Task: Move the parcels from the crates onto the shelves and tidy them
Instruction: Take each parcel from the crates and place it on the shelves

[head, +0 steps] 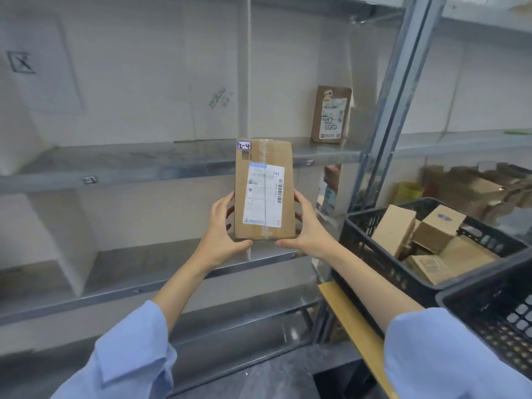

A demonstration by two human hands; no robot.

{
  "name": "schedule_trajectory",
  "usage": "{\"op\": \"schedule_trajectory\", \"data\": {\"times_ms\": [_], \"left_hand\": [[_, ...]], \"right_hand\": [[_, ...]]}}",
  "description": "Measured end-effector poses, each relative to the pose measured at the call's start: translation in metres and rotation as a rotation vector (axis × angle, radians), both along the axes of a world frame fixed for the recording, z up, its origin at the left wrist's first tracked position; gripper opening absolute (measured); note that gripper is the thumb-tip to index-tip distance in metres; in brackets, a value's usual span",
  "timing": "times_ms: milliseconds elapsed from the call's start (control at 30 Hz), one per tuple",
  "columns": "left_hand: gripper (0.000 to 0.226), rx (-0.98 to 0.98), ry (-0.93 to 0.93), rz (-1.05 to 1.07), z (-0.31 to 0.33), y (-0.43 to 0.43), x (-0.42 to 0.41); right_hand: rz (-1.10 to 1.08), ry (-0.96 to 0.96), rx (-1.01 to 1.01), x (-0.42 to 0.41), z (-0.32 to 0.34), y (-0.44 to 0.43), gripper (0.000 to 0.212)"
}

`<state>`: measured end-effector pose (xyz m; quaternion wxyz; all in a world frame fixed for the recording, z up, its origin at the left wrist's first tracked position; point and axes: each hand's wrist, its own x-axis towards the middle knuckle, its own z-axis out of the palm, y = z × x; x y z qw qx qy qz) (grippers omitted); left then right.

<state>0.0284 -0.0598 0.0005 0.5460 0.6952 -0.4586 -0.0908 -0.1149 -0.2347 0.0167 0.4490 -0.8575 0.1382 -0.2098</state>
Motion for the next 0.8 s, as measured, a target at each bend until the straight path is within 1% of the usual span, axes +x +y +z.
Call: {"op": "schedule_trajectory", "data": {"times_ms": [133, 200, 300, 433, 533, 633, 700, 800], "left_hand": [[0.112, 0.012, 0.024, 0.068, -0.003, 0.018, 0.0], [0.11, 0.028, 0.016, 0.11, -0.004, 0.027, -0.003], [0.105, 0.039, -0.009, 0.166, -0.005, 0.038, -0.009], [0.104, 0.022, -0.027, 0.233, -0.004, 0.049, -0.013], [0.101, 0.003, -0.047, 0.249, -0.003, 0.048, -0.013], [0.099, 0.009, -0.074, 0.248, -0.003, 0.04, -0.01], [0.1, 0.014, -0.105, 0.238, -0.003, 0.032, -0.008], [0.1, 0.02, -0.165, 0.202, -0.002, 0.017, -0.006]], "right_hand": [[0.136, 0.007, 0.067, 0.01, -0.002, 0.007, 0.12], [0.176, 0.02, 0.075, 0.013, -0.003, 0.011, 0.121], [0.227, 0.011, 0.08, 0.016, -0.004, 0.015, 0.117], [0.267, -0.019, 0.087, 0.022, -0.003, 0.019, 0.109], [0.255, -0.01, 0.153, 0.024, 0.002, 0.02, 0.101], [0.21, -0.028, 0.156, 0.023, 0.004, 0.019, 0.093], [0.166, -0.04, 0.145, 0.021, 0.005, 0.016, 0.095], [0.093, -0.035, 0.119, 0.015, 0.004, 0.006, 0.104]]}}
